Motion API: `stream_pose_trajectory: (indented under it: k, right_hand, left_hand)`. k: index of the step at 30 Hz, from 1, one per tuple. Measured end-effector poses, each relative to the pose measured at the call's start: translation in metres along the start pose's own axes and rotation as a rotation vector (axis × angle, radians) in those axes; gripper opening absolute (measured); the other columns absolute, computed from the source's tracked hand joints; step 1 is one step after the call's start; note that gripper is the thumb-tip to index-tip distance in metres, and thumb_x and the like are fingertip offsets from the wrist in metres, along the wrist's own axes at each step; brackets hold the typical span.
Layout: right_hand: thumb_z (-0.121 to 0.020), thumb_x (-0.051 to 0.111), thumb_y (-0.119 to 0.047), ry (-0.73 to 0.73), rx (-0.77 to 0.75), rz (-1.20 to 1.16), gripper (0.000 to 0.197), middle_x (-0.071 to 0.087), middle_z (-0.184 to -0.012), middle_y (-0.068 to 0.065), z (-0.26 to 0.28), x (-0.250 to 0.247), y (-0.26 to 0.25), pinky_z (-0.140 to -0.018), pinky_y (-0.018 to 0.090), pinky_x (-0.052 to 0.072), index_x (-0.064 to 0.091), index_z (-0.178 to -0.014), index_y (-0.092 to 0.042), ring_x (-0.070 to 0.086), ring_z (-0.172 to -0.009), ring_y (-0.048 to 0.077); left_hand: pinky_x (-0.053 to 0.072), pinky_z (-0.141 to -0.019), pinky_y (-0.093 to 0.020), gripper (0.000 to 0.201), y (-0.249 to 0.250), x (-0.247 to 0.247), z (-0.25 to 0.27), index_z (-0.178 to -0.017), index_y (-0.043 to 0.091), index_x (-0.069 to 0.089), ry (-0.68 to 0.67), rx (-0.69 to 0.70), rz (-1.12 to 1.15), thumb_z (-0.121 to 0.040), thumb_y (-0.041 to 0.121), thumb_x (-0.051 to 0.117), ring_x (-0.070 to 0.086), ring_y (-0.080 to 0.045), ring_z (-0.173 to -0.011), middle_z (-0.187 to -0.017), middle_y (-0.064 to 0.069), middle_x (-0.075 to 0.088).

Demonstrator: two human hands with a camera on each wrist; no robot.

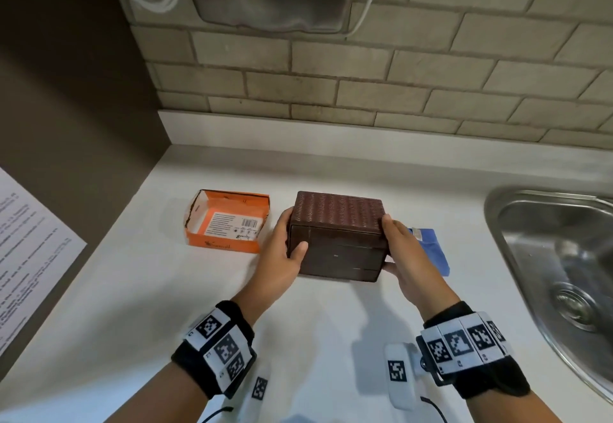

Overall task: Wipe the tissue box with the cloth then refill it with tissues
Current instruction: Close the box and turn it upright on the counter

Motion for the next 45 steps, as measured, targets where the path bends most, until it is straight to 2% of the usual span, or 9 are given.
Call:
stream_pose_trajectory:
  k: [2, 7, 11, 17, 23, 29, 37, 41, 45]
  right_hand:
    - [-0.101, 0.039, -0.033, -0.06, -0.034, 0.002, 0.032, 0.063, -0.121, 0.005, -0.005, 0.001, 0.008, -0.102, 0.045, 0.045, 0.055, -0.124, -0.018, 0.059, -0.108, 0.016]
    - [-0.101, 0.042, -0.021, -0.125, -0.176, -0.046, 0.032, 0.061, -0.125, -0.001, -0.004, -0.003, 0.026, -0.108, 0.045, 0.04, 0.048, -0.132, -0.023, 0.057, -0.117, 0.014]
    - [-0.1, 0.045, -0.022, -0.174, -0.319, -0.004, 0.038, 0.054, -0.135, -0.008, 0.002, -0.006, 0.041, -0.111, 0.04, 0.035, 0.04, -0.137, -0.03, 0.049, -0.127, 0.009]
    - [-0.094, 0.041, 0.013, -0.243, -0.468, -0.066, 0.057, 0.048, -0.143, -0.003, 0.019, -0.005, 0.061, -0.108, 0.029, 0.04, 0.033, -0.141, -0.019, 0.044, -0.133, 0.013]
    - [-0.091, 0.039, 0.02, -0.149, -0.463, -0.205, 0.061, 0.053, -0.138, 0.002, 0.023, 0.006, 0.079, -0.109, 0.035, 0.04, 0.04, -0.129, -0.028, 0.049, -0.129, 0.018]
    - [-0.091, 0.039, 0.019, -0.151, -0.45, -0.285, 0.057, 0.06, -0.129, -0.007, 0.02, 0.005, 0.08, -0.097, 0.021, 0.047, 0.044, -0.125, -0.027, 0.057, -0.117, 0.011]
    - [-0.095, 0.047, -0.025, -0.101, -0.355, -0.402, 0.025, 0.065, -0.122, 0.005, 0.013, -0.001, 0.092, -0.099, 0.036, 0.047, 0.055, -0.117, -0.015, 0.06, -0.114, 0.021]
    - [-0.099, 0.039, -0.034, -0.119, -0.249, -0.486, 0.031, 0.069, -0.105, 0.004, 0.009, -0.007, 0.1, -0.077, 0.031, 0.052, 0.063, -0.104, -0.014, 0.062, -0.094, 0.02]
    - [-0.088, 0.053, -0.038, -0.094, -0.174, -0.512, 0.038, 0.066, -0.114, 0.012, 0.007, -0.01, 0.107, -0.084, 0.031, 0.054, 0.062, -0.109, -0.008, 0.059, -0.106, 0.026]
  left_hand:
    - [0.028, -0.119, -0.045, 0.065, -0.004, 0.001, 0.003, -0.146, 0.027, 0.029, 0.004, 0.029, 0.013, -0.09, 0.005, 0.052, 0.039, -0.012, -0.139, -0.147, 0.003, 0.045]
    - [0.029, -0.119, -0.045, 0.079, -0.014, 0.005, 0.01, -0.154, 0.024, 0.017, -0.021, 0.007, 0.069, -0.09, 0.002, 0.058, 0.036, -0.017, -0.143, -0.155, -0.002, 0.037]
    - [0.039, -0.108, -0.019, 0.098, -0.012, 0.007, 0.022, -0.153, 0.027, 0.014, -0.095, -0.066, 0.164, -0.081, -0.003, 0.072, 0.047, -0.005, -0.133, -0.149, 0.005, 0.044]
    - [0.046, -0.093, -0.013, 0.062, -0.006, 0.0, 0.037, -0.144, 0.035, 0.033, -0.108, -0.071, 0.27, -0.09, 0.029, 0.063, 0.057, -0.003, -0.122, -0.131, 0.014, 0.062]
    - [0.039, -0.113, -0.039, 0.07, -0.027, 0.004, 0.043, -0.151, 0.031, 0.027, -0.043, -0.098, 0.19, -0.089, 0.026, 0.059, 0.054, -0.006, -0.126, -0.135, 0.011, 0.059]
    - [0.034, -0.116, -0.045, 0.056, -0.029, 0.002, 0.045, -0.147, 0.032, 0.038, -0.03, -0.173, 0.288, -0.094, 0.048, 0.049, 0.052, -0.012, -0.13, -0.138, 0.008, 0.058]
    - [0.043, -0.108, -0.048, 0.059, -0.017, 0.002, 0.047, -0.137, 0.032, 0.048, -0.013, -0.155, 0.298, -0.087, 0.064, 0.049, 0.057, -0.017, -0.124, -0.132, 0.002, 0.062]
    - [0.052, -0.096, -0.038, 0.05, -0.016, 0.003, 0.048, -0.126, 0.029, 0.057, 0.004, -0.187, 0.408, -0.088, 0.057, 0.04, 0.065, -0.007, -0.111, -0.117, 0.009, 0.07]
    - [0.054, -0.094, -0.046, 0.053, -0.021, 0.004, 0.049, -0.121, 0.027, 0.061, 0.064, -0.233, 0.42, -0.082, 0.062, 0.052, 0.066, -0.02, -0.113, -0.12, 0.0, 0.069]
Point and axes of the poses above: each hand's wrist, its own z-axis away from the middle knuckle, its own x-axis out of the palm, y = z × x, the point moved 4 cm from there along -z, towards the middle knuckle
